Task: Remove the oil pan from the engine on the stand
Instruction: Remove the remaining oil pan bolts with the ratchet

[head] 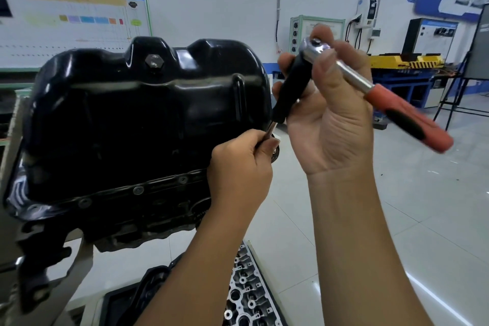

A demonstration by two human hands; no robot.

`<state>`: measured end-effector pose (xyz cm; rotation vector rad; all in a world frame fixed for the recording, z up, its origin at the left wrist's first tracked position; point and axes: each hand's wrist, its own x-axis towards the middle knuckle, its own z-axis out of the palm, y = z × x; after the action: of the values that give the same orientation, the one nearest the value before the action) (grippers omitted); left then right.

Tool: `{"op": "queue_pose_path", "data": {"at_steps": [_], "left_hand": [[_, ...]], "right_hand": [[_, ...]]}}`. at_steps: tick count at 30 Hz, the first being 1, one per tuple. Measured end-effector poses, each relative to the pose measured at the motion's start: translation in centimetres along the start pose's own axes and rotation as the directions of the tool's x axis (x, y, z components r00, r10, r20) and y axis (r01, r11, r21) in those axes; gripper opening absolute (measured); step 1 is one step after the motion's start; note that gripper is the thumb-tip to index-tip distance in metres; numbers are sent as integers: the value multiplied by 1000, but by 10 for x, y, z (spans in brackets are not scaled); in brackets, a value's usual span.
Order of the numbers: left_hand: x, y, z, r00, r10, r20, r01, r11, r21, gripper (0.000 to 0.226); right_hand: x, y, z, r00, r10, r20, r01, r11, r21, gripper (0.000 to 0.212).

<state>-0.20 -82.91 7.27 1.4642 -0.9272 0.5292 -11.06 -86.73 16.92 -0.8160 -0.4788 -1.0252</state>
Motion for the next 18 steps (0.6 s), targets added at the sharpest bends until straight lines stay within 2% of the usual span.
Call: {"op": "queue_pose_path", "data": {"at_steps": [3, 6, 14, 16, 18], "left_hand": [[0, 3, 1, 999, 15, -34, -15, 1000, 1, 24], [-1, 5, 1, 998, 29, -50, -28, 1000, 13, 23], [-2, 8, -1, 999, 5, -51, -4, 1000, 31, 28], [-2, 9, -1, 998, 16, -57, -14, 999, 42, 31], [-2, 8, 0, 997, 28, -77, -24, 998, 51, 33]], "right_hand": [[0, 3, 2, 1000, -15, 18, 16, 999, -40, 32], [1, 2, 2, 1000, -1, -12, 1, 998, -62, 31], [-5, 5, 7, 1000, -16, -24, 12, 989, -146, 19], [-8, 7, 10, 997, -58, -52, 48, 982, -182, 41], [-8, 10, 12, 996, -77, -40, 67, 977, -204, 41]]}}
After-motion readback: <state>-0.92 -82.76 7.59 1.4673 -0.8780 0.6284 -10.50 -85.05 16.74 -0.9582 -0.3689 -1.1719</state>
